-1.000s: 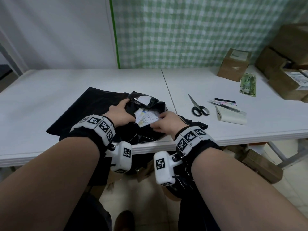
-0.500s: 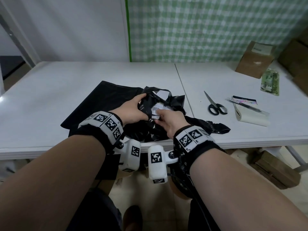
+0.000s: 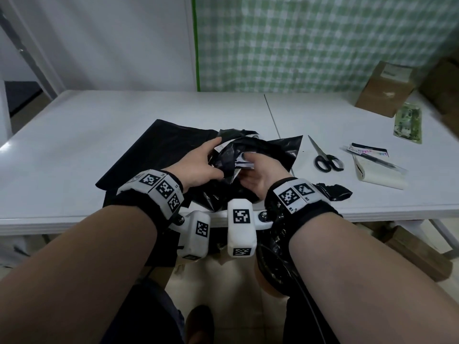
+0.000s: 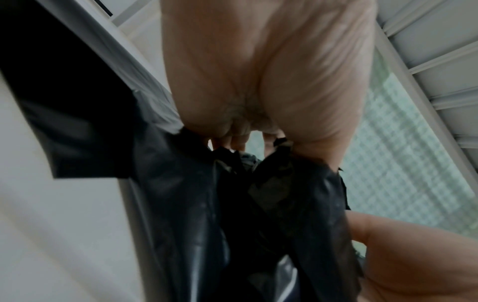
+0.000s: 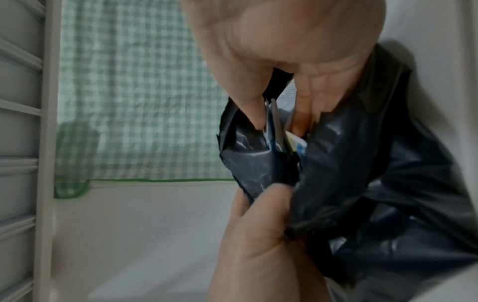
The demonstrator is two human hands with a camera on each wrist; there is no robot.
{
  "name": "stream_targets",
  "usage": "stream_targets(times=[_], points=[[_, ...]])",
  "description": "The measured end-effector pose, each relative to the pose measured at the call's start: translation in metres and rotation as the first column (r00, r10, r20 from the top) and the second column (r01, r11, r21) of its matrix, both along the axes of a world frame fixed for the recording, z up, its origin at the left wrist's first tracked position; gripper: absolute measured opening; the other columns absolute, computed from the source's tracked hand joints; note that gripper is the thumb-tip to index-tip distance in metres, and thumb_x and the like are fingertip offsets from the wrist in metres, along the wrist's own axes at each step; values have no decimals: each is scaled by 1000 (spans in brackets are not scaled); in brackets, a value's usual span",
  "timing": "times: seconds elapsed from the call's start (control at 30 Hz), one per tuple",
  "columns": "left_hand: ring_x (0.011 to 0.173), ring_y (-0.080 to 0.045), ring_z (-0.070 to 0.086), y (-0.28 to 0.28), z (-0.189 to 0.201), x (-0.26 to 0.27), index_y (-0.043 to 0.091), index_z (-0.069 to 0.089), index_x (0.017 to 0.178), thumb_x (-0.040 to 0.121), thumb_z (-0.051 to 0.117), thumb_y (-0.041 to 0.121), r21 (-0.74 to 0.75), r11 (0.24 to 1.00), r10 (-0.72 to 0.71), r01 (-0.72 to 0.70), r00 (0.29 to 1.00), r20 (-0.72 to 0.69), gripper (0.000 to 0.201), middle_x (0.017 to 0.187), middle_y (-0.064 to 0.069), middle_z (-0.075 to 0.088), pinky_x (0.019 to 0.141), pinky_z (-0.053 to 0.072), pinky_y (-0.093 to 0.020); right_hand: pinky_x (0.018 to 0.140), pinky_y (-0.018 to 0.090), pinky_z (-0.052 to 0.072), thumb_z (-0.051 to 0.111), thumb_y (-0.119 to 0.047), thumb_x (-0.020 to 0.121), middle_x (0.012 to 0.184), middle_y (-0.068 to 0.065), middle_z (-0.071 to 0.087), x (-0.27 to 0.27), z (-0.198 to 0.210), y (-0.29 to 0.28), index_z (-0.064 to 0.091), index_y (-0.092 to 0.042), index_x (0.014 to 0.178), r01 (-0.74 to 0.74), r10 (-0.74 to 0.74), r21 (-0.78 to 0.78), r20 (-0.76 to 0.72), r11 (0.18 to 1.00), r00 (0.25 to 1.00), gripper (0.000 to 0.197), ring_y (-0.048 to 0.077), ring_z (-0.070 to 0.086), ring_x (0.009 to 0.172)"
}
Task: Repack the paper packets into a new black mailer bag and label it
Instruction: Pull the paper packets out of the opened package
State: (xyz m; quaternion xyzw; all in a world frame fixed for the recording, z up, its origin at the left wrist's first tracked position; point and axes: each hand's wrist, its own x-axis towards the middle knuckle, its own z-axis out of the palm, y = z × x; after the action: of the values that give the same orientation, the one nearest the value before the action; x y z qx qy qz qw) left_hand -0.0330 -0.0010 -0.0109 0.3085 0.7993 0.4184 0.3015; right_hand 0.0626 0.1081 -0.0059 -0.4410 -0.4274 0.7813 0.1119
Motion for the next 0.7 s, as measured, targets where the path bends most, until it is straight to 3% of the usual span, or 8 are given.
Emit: stream_targets(times=[0.07, 0.17, 0.3, 0.37, 0.43, 0.53, 0.63, 0.7], points=[[103, -18, 61, 0, 0, 2, 31, 29, 145, 69, 64, -2, 16, 1000, 6, -6, 1000, 3, 90, 133, -5, 52, 85, 50, -25, 91, 35, 44, 49, -23, 96, 108, 13, 64, 1, 3, 1, 53, -9, 125, -43, 43, -16, 23, 999, 999, 33, 26, 62, 91], [104, -18, 63, -1, 2, 3, 29, 31, 144, 64, 63, -1, 29, 999, -16, 15, 1000, 14, 91, 129, -3, 56, 94, 51, -33, 75, 34, 52, 50, -28, 95, 80, 9, 58, 2, 4, 2, 57, -12, 107, -69, 73, -86, 42, 994, 996, 21, 23, 58, 68], [123, -17, 52, -4, 2, 4, 26, 34, 143, 72, 59, -8, 3, 998, -63, 63, 998, 19, 83, 140, -5, 47, 101, 46, -32, 59, 41, 57, 50, -20, 95, 84, 13, 65, 3, 5, 3, 62, -4, 91, -87, 89, -151, 6, 985, 996, 21, 27, 62, 69], [119, -18, 55, -4, 3, 5, 27, 38, 141, 74, 59, -8, -12, 997, -71, 71, 997, -8, 79, 137, -5, 50, 99, 48, -31, 47, 34, 56, 46, -13, 97, 78, 13, 62, 4, 5, 5, 59, -1, 82, -79, 79, -138, -5, 987, 997, 23, 26, 60, 68], [106, -22, 62, -4, 5, 8, 30, 40, 139, 74, 60, -7, -45, 995, -92, 90, 995, -48, 77, 127, -5, 55, 92, 52, -31, 40, 31, 53, 41, -7, 98, 81, 13, 60, 5, 3, 9, 56, -1, 95, -36, 34, -112, -20, 993, 999, 16, 25, 59, 71], [103, -30, 60, -1, 9, 9, 35, 36, 141, 75, 63, 0, -144, 979, -166, 147, 977, -134, 80, 128, -9, 49, 89, 53, -38, 49, 31, 55, 39, -4, 99, 90, 12, 59, 9, 4, 14, 54, -3, 107, 6, -5, -44, 13, 999, 1000, 18, 26, 64, 87], [87, -14, 52, 1, 13, 6, 40, 27, 144, 78, 63, 4, -223, 964, -190, 142, 959, -208, 84, 121, -3, 32, 72, 46, -19, 34, 16, 45, 38, -5, 100, 68, 8, 51, 14, 8, 23, 48, -2, 77, 34, -38, 46, 90, 998, 995, 25, 12, 58, 40], [90, -14, 49, 2, 16, 4, 38, 25, 145, 79, 63, 4, -225, 965, -190, 137, 954, -232, 84, 127, -4, 32, 70, 41, -13, 28, 12, 38, 36, -3, 100, 62, 6, 45, 18, 11, 34, 43, -7, 72, 64, -75, 97, 115, 993, 991, 29, 10, 48, 31]])
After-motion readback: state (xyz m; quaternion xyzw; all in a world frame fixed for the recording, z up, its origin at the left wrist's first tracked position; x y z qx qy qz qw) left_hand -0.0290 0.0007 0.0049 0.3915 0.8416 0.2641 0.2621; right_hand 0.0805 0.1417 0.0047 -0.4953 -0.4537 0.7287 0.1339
